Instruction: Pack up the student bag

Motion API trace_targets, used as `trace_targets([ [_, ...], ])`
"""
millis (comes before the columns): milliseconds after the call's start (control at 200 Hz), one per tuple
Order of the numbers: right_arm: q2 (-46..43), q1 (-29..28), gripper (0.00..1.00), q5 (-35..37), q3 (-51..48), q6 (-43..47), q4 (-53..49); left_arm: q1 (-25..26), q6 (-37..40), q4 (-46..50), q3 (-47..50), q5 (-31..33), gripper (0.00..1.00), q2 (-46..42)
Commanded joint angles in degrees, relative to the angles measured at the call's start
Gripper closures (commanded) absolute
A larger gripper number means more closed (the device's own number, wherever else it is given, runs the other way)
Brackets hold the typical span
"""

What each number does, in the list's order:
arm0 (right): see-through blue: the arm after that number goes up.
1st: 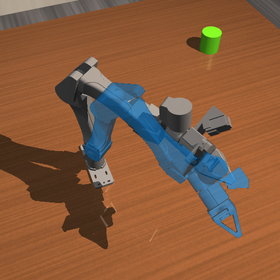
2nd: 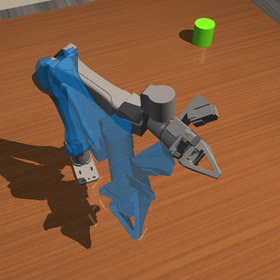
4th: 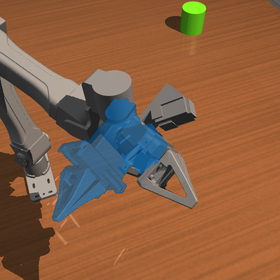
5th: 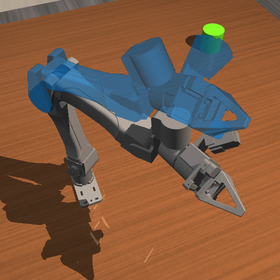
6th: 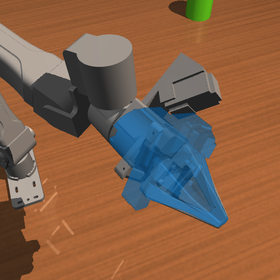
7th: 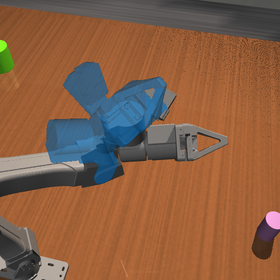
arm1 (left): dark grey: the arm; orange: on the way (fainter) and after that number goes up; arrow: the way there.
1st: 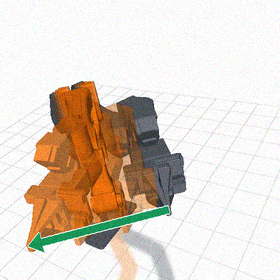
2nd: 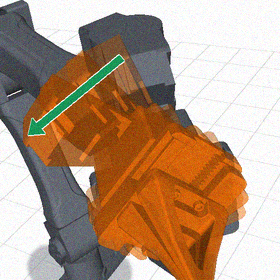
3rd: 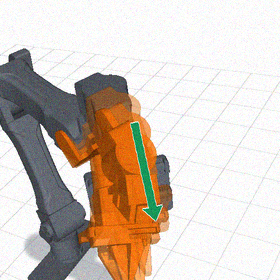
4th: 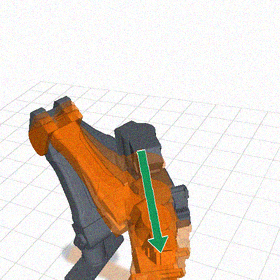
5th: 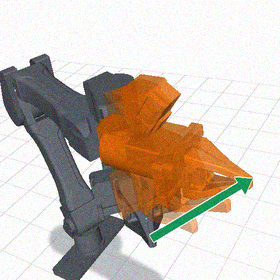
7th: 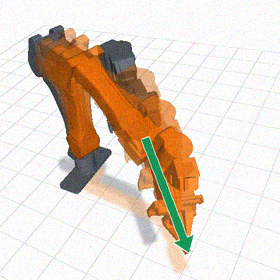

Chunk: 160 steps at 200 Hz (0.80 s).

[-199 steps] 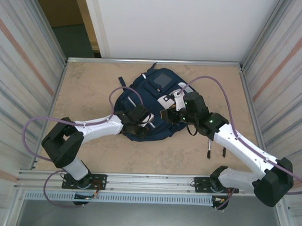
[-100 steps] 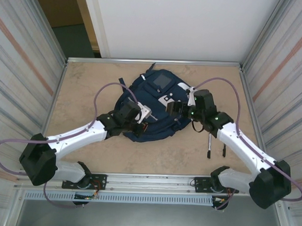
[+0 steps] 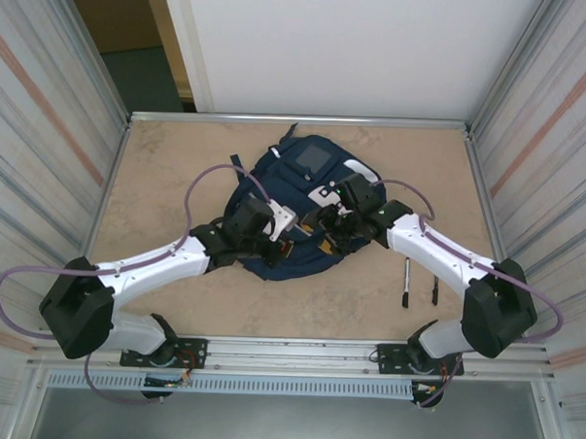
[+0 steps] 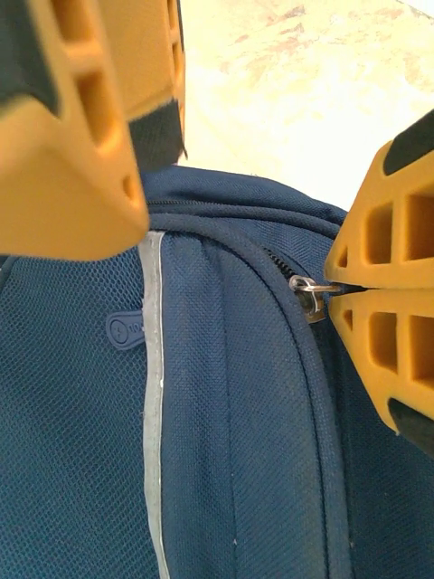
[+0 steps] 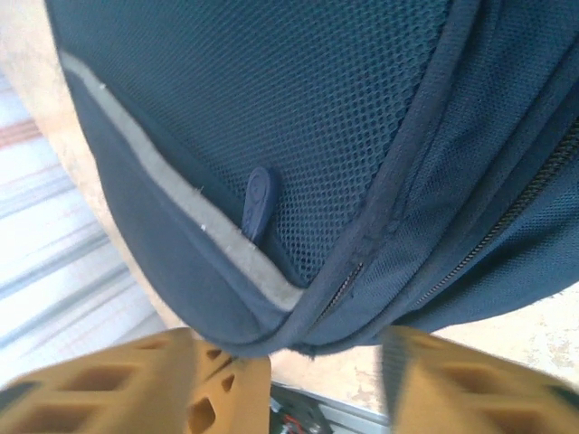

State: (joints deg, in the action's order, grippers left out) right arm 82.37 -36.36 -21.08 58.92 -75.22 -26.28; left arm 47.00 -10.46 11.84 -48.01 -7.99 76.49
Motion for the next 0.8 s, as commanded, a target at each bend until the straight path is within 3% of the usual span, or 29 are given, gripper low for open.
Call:
trace_targets([
  [0,2.4,-0.04,0.55,0.63,0.94,-5.29,0.34,0.19,-1.12,-5.85,1.02,-0.84,1.0,-0.43],
  [180,5.2,-0.66,0.55,3.13,1.56,-6.1,-1.31,0.19,-0.95,-7.35,3.81,3.23,1.0,-4.38],
  [205,5.33,-0.88,0.59,4.44,1.96,-5.0,-1.66,0.19,-0.66,-7.48,4.25,4.02,1.0,-4.86],
  [261,5.78,-1.41,0.79,8.07,3.71,-1.42,-3.2,0.19,0.64,-8.21,5.43,6.26,1.0,-5.54],
  [391,6.4,-1.36,1.0,14.09,6.56,4.86,-6.23,0.17,2.1,-9.31,8.7,15.11,1.0,-7.44],
  [561,5.81,1.75,1.0,10.36,7.67,11.68,-4.15,-0.76,3.86,-8.67,12.85,24.57,1.0,-9.48],
  [697,6.06,5.9,1.0,6.27,8.04,16.14,-3.08,-4.11,2.86,-5.05,12.81,21.29,1.0,-9.15],
  [797,8.5,9.86,1.0,0.36,10.22,22.58,-2.7,-4.29,4.6,-5.2,12.57,13.18,1.0,-7.83],
])
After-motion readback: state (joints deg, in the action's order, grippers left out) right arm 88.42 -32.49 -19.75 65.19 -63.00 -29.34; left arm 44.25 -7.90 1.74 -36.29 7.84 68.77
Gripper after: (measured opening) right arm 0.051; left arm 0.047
